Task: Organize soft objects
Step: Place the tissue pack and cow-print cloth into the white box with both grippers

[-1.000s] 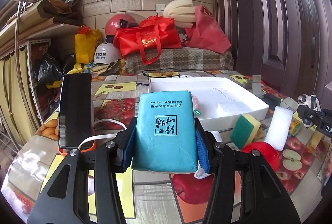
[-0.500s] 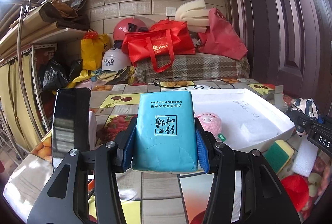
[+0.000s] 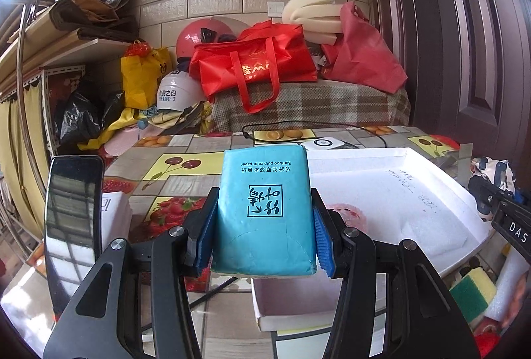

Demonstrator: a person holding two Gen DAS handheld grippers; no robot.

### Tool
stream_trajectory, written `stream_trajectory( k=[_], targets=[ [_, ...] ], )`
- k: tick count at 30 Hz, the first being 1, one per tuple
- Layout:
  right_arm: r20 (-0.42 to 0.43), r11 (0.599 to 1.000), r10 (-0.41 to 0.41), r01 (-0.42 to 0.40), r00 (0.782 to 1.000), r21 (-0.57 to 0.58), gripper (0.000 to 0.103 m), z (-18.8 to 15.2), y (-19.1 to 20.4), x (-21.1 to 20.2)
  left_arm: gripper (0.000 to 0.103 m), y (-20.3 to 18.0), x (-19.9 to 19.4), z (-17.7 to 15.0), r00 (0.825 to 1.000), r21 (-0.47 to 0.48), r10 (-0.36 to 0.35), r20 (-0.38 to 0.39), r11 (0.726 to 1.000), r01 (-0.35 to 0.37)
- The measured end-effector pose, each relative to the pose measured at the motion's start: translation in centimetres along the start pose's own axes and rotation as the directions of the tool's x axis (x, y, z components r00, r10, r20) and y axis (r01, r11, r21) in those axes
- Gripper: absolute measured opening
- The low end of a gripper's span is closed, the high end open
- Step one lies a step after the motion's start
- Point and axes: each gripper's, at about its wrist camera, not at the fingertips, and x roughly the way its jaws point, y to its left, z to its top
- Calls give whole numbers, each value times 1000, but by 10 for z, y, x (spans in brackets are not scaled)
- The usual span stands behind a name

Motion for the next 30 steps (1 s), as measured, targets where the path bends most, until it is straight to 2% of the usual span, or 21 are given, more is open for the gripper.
stream_trajectory(
  k=[10,16,30],
  targets=[
    [-24,1000,-12,12,1000,-13,40,7,7,23,50,-15,21,8,999,22,-47,-24,999,48],
    [-41,1000,-13,12,999,-26,40,8,10,31,50,-25,32,11,994,42,-99,-48,994,101],
    [-90,998,-22,18,996,-52,40,13,22,56,50,-39,57,13,975,60,-160,-152,983,171]
  ],
)
